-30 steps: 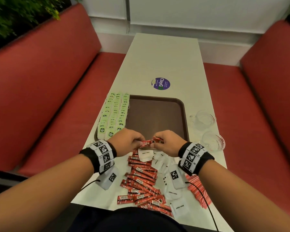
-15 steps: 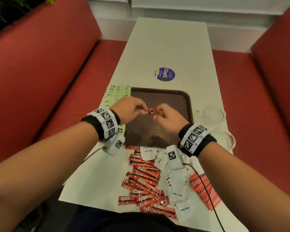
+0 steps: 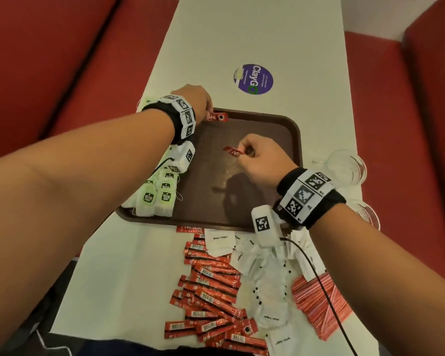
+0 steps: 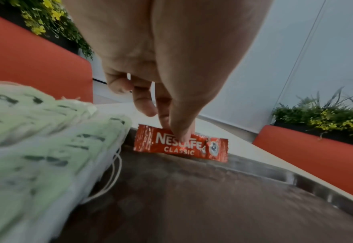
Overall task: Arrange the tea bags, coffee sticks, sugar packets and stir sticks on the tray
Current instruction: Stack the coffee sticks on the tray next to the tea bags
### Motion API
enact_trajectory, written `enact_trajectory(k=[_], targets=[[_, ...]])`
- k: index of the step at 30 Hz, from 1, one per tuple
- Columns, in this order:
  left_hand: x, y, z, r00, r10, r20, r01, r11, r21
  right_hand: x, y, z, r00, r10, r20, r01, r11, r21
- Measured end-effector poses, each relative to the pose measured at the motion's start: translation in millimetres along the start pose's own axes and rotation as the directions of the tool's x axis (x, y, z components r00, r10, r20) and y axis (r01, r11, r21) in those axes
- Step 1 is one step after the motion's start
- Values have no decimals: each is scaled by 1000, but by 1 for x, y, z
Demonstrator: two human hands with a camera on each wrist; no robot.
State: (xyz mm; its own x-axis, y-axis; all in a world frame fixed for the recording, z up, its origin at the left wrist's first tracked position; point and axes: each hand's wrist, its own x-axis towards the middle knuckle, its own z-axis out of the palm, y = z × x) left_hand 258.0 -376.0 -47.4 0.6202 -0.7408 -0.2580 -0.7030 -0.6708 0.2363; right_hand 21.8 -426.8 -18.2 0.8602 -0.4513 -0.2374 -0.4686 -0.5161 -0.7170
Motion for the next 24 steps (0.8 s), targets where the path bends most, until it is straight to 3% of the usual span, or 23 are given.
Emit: enact_trajectory(k=[3, 11, 17, 24], targets=[[11, -3, 9, 1000, -17, 21, 17, 1000, 23, 7, 0, 2, 999, -26, 27, 26, 1000, -1], [12, -13, 9, 998, -2, -71, 7, 997, 74, 13, -1, 5, 997, -30, 75, 32, 999, -22], [7, -10, 9, 998, -64, 28, 59, 987, 148, 8, -2, 3, 998, -29, 54, 29, 1000, -2], [5, 0, 10, 999, -41, 22, 37, 987, 158, 3, 6, 7, 1000, 2, 16, -2, 1000, 5]])
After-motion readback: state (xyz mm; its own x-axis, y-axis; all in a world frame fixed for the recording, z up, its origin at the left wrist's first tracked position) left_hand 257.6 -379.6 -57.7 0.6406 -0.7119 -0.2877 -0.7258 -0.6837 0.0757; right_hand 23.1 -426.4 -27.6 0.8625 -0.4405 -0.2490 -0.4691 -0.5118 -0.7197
